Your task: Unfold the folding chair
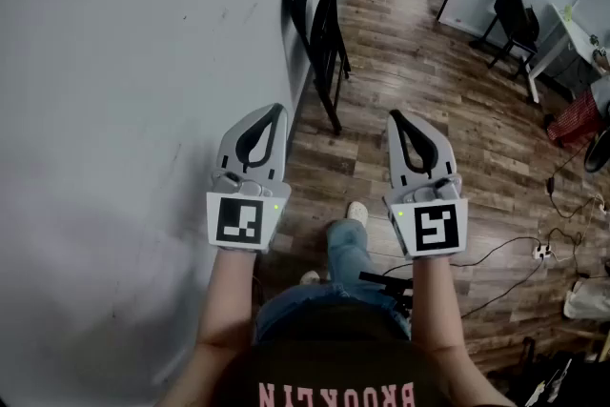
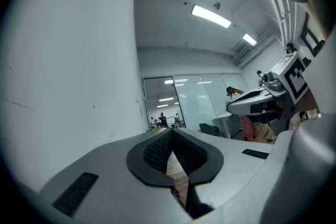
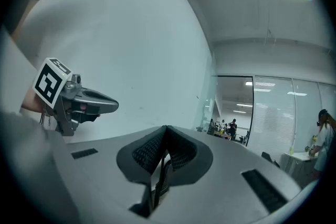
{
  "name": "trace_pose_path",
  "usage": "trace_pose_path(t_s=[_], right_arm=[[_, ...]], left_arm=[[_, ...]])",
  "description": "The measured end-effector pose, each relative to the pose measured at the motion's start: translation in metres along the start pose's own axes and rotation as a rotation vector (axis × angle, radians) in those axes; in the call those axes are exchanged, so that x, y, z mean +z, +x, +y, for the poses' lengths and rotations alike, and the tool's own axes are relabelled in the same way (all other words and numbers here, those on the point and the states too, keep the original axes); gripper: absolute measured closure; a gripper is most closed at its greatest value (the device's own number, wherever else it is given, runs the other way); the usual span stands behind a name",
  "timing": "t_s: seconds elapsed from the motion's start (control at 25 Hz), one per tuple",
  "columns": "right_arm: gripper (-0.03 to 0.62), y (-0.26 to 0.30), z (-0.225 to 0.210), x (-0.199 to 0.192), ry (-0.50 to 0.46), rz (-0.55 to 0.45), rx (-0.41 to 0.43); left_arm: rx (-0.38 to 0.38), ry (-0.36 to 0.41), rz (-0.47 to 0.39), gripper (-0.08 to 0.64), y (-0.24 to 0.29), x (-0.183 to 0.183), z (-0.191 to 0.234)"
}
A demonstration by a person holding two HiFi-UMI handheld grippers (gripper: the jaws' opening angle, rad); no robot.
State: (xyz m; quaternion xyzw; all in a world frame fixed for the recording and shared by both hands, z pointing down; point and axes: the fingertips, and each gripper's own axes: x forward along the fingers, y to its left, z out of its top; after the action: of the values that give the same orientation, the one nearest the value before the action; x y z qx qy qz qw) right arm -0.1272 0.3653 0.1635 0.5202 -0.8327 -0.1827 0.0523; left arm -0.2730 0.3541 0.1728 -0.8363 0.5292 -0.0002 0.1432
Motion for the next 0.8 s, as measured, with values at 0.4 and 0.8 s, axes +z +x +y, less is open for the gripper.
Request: trace_pose_path(t_s=[0.4,0.8], right_arm=[[0.594,-0.023,0.010,0.013,-0.002,-0.013,-0.018],[0.017,-0.020,-0.009,-0.014,0.150,0.034,-0.140]], left_arm=[[0.031,-0.016,-0.031,0.560,-0.027,0.011,0.001],[0.092,-0.118,0.023,-0.012,-0.020,-0.018,0.019]])
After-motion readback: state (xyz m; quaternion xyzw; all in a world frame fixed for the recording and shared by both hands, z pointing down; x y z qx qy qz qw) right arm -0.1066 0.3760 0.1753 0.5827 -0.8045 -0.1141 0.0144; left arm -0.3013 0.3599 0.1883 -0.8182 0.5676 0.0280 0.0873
